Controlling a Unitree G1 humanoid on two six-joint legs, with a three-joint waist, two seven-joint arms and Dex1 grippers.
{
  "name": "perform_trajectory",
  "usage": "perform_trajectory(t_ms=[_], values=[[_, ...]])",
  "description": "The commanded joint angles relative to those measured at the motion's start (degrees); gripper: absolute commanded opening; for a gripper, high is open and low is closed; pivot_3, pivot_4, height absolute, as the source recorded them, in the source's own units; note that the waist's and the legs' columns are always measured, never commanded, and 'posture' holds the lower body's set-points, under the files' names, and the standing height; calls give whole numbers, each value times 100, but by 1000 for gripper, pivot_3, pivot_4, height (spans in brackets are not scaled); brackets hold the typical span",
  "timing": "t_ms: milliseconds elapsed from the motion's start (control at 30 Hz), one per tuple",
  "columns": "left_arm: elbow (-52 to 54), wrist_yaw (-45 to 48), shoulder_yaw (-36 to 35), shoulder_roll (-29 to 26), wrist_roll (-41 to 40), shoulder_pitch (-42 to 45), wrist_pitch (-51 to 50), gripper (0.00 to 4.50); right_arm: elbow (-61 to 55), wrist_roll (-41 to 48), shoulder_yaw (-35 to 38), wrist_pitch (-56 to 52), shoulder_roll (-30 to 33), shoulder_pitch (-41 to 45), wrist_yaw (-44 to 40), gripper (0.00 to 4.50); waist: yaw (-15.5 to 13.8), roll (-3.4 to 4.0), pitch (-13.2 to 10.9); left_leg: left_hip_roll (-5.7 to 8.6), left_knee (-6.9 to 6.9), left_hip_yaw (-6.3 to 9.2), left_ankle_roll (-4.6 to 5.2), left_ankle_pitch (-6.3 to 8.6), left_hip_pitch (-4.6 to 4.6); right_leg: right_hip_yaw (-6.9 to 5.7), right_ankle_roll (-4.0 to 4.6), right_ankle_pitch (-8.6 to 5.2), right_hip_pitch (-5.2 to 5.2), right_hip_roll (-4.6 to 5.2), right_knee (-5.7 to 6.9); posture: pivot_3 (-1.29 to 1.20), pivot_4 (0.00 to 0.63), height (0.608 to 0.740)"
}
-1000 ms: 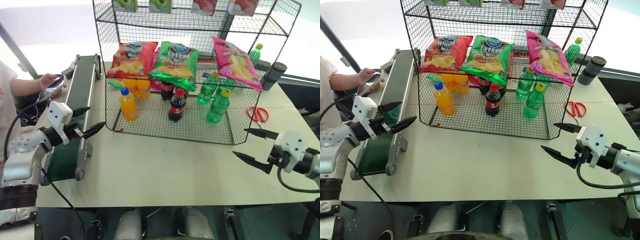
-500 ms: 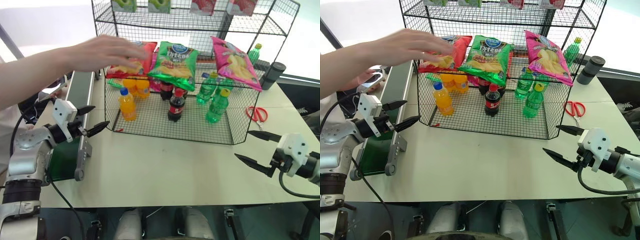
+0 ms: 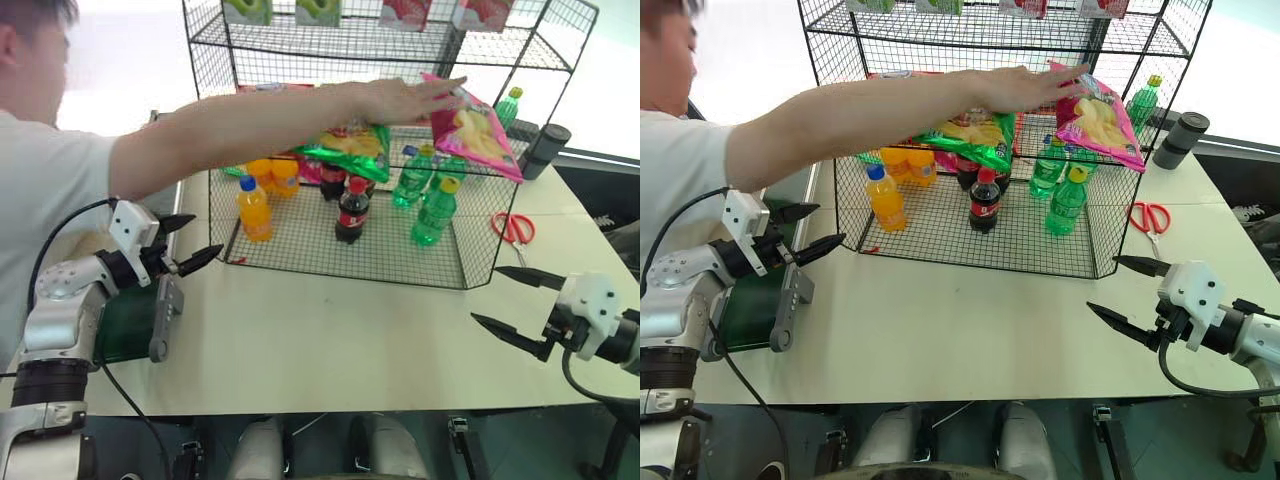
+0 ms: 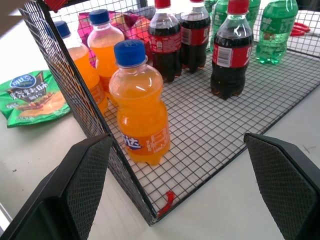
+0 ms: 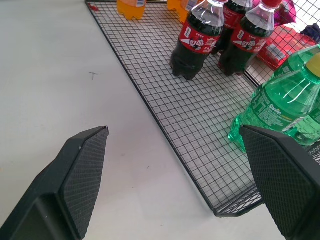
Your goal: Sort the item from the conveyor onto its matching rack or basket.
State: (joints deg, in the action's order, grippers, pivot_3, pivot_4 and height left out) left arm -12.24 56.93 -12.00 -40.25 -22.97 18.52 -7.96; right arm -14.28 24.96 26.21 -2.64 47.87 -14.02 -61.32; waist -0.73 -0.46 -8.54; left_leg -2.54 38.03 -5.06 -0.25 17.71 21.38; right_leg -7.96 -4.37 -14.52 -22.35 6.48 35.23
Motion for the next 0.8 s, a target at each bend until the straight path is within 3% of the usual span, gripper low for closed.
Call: perform_trajectory(t_ms=[33, 800], values=[[15, 24, 12, 37, 43, 160, 183, 4500, -141, 81, 218, 15, 44, 62, 69, 4372, 0, 0, 0, 0, 0, 0, 0, 0, 0, 0, 0, 0, 0, 0, 1, 0, 150, 740], [380, 38, -48, 31, 42, -95, 260, 4500, 47, 111, -243, -72, 32, 594, -16, 4372, 16, 0, 1, 0, 2, 0, -1, -1, -1, 0, 0, 0, 0, 0, 2, 0, 150, 740]])
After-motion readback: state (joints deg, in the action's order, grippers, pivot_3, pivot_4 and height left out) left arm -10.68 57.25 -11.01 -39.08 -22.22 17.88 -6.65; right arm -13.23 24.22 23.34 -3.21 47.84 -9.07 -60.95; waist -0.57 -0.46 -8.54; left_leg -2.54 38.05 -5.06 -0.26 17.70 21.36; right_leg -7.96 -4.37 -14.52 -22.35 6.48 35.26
